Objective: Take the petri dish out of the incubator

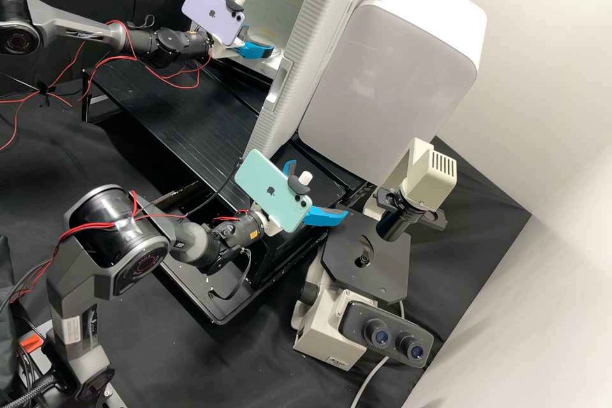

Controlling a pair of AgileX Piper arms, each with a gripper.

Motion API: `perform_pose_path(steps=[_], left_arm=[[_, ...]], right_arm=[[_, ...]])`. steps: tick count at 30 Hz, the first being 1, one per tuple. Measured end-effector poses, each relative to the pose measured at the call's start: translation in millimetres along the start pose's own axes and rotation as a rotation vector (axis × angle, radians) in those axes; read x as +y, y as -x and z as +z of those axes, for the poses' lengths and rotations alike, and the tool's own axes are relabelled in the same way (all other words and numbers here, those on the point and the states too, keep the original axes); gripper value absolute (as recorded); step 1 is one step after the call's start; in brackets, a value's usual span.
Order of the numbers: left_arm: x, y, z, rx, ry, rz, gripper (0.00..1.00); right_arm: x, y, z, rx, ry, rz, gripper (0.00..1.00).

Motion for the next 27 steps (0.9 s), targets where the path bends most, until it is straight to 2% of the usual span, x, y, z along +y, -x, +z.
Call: perform_pose_path(steps=[6,11,12,27], left_arm=[[-3.0,-0.8,-0.4,-0.004,-0.029,0.001,0.00],[-4.3,-1.1,0.2,-0.004,-0.031,0.000,0.00],[-4.3,-1.1,0.2,-0.004,-0.031,0.000,1.00],[-5.3,-1.5,0.0,-0.004,-0.032,-0.002,1.00]], right_arm=[[0.0,0.0,0.0,0.000,0.000,0.000,1.00],[0.0,0.0,0.0,0.000,0.000,0.000,1.00],[0.0,0.0,0.0,0.000,0.000,0.000,1.00],[0.0,0.0,0.0,0.000,0.000,0.000,1.00]])
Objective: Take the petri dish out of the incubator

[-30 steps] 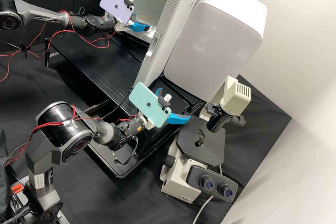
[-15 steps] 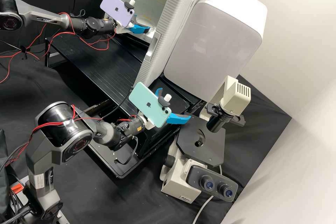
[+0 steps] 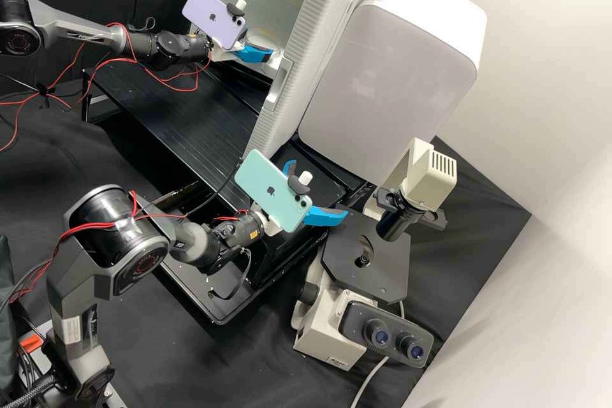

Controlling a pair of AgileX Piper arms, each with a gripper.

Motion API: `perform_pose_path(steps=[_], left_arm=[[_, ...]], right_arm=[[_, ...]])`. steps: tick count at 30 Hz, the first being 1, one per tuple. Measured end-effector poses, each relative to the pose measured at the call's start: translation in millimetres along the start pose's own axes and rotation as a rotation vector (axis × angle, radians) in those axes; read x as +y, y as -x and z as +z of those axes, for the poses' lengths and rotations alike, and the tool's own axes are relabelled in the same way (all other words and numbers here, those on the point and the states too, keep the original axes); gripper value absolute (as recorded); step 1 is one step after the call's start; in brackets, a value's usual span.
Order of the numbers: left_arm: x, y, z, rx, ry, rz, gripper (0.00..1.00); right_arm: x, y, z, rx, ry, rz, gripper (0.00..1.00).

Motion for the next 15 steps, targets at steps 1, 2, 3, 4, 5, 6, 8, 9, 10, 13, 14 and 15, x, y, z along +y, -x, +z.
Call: perform_pose_path(steps=[1,2,3,4,5,6,8,9,10,13,14,15], left_arm=[[-0.8,-0.4,-0.1,0.000,-0.001,-0.001,1.00],[-0.8,-0.4,-0.1,0.000,-0.001,-0.001,1.00],[-0.8,-0.4,-0.1,0.000,-0.001,-0.001,1.00],[-0.8,-0.4,-0.1,0.000,-0.001,-0.001,1.00],[-0.8,-0.4,-0.1,0.000,-0.001,-0.001,1.00],[-0.8,-0.4,-0.1,0.000,-0.001,-0.001,1.00],[-0.7,-0.4,-0.2,0.002,-0.001,-0.001,1.00],[-0.7,-0.4,-0.2,0.002,-0.001,-0.001,1.00],[-0.8,-0.4,-0.3,0.002,0.001,-0.001,1.00],[-0.7,-0.4,-0.5,0.005,0.005,-0.001,1.00],[-0.7,-0.4,-0.5,0.005,0.005,-0.001,1.00],[-0.8,-0.4,-0.6,0.006,0.003,-0.002,1.00]], right_arm=[[0.0,0.0,0.0,0.000,0.000,0.000,1.00],[0.0,0.0,0.0,0.000,0.000,0.000,1.00],[0.0,0.0,0.0,0.000,0.000,0.000,1.00],[0.0,0.0,0.0,0.000,0.000,0.000,1.00],[0.0,0.0,0.0,0.000,0.000,0.000,1.00],[0.0,0.0,0.0,0.000,0.000,0.000,1.00],[0.0,0.0,0.0,0.000,0.000,0.000,1.00],[0.0,0.0,0.0,0.000,0.000,0.000,1.00],[0.0,0.0,0.0,0.000,0.000,0.000,1.00],[0.0,0.0,0.0,0.000,0.000,0.000,1.00],[0.0,0.0,0.0,0.000,0.000,0.000,1.00],[0.0,0.0,0.0,0.000,0.000,0.000,1.00]])
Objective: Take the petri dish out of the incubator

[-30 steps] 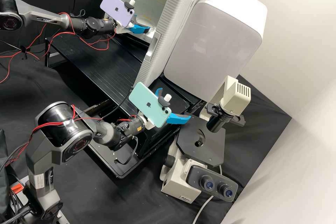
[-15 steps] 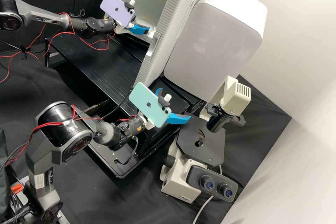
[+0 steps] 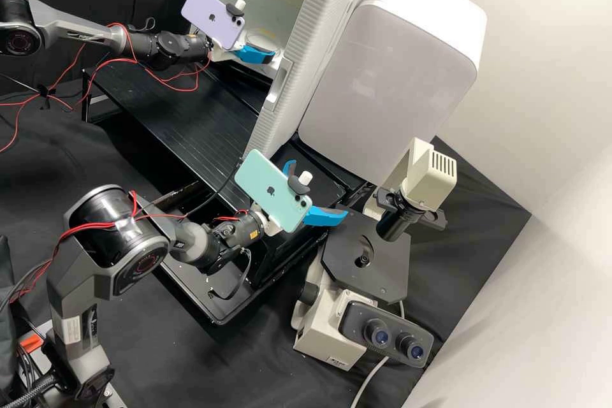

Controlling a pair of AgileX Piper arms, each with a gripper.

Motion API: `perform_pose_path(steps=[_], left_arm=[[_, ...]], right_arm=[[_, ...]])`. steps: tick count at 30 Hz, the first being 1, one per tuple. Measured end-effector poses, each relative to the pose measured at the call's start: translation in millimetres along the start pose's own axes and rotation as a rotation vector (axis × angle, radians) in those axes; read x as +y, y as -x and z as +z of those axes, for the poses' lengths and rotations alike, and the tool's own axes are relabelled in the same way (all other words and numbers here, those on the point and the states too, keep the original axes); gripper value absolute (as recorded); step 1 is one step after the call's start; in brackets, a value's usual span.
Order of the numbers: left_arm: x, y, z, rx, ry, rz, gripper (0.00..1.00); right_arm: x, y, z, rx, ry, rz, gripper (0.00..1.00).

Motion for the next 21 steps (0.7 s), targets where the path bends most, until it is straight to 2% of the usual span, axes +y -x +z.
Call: perform_pose_path(steps=[8,11,14,21], left_arm=[[-0.5,0.0,-0.4,0.004,0.009,-0.006,1.00],[-1.6,-0.5,-0.7,0.007,-0.009,-0.007,1.00],[-0.9,0.2,1.7,0.007,0.004,-0.011,1.00],[0.7,-4.8,5.9,0.012,-0.016,-0.019,1.00]], right_arm=[[0.0,0.0,0.0,0.000,0.000,0.000,1.00],[0.0,0.0,0.0,0.000,0.000,0.000,1.00],[0.0,0.0,0.0,0.000,0.000,0.000,1.00],[0.0,0.0,0.0,0.000,0.000,0.000,1.00]])
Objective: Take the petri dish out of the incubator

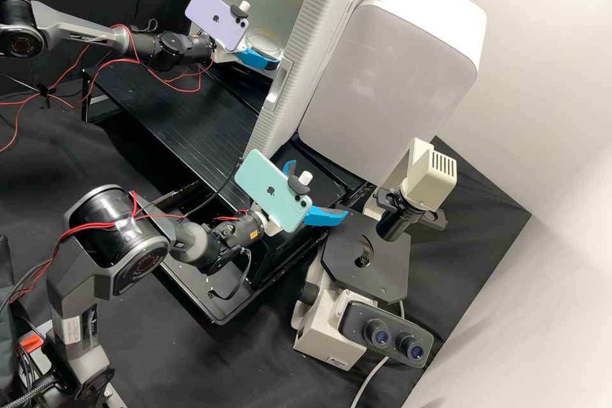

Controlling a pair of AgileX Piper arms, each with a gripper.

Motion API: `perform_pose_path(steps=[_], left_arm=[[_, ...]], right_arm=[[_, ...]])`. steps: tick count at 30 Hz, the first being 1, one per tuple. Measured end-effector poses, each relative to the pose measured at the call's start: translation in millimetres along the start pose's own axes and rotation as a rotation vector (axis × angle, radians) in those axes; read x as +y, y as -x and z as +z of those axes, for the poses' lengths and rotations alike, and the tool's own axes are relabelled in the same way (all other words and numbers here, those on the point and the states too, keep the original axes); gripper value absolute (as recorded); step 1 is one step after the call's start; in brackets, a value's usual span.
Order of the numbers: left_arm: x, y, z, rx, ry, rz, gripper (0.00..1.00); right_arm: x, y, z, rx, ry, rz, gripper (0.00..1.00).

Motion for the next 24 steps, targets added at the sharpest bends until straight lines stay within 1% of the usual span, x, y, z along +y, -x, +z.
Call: perform_pose_path(steps=[1,3,5,8,10,13,14,20,24], left_arm=[[0.6,-0.9,0.4,0.001,0.005,-0.001,1.00],[3.0,-1.8,1.4,0.002,0.001,0.002,1.00],[3.0,-2.9,3.2,0.003,0.009,-0.004,1.00],[7.6,-3.8,7.4,-0.002,0.018,0.001,1.00],[6.4,-5.1,8.2,-0.001,0.018,-0.005,1.00],[7.9,-4.5,11.6,-0.005,0.031,-0.010,1.00],[7.6,-4.8,11.7,-0.005,0.027,-0.011,1.00],[6.9,-5.3,11.7,-0.003,0.038,-0.017,1.00],[6.9,-5.3,11.7,-0.003,0.038,-0.017,1.00]], right_arm=[[0.0,0.0,0.0,0.000,0.000,0.000,1.00],[0.0,0.0,0.0,0.000,0.000,0.000,1.00],[0.0,0.0,0.0,0.000,0.000,0.000,1.00],[0.0,0.0,0.0,0.000,0.000,0.000,1.00],[0.0,0.0,0.0,0.000,0.000,0.000,1.00],[0.0,0.0,0.0,0.000,0.000,0.000,1.00],[0.0,0.0,0.0,0.000,0.000,0.000,1.00],[0.0,0.0,0.0,0.000,0.000,0.000,1.00],[0.0,0.0,0.0,0.000,0.000,0.000,1.00]])
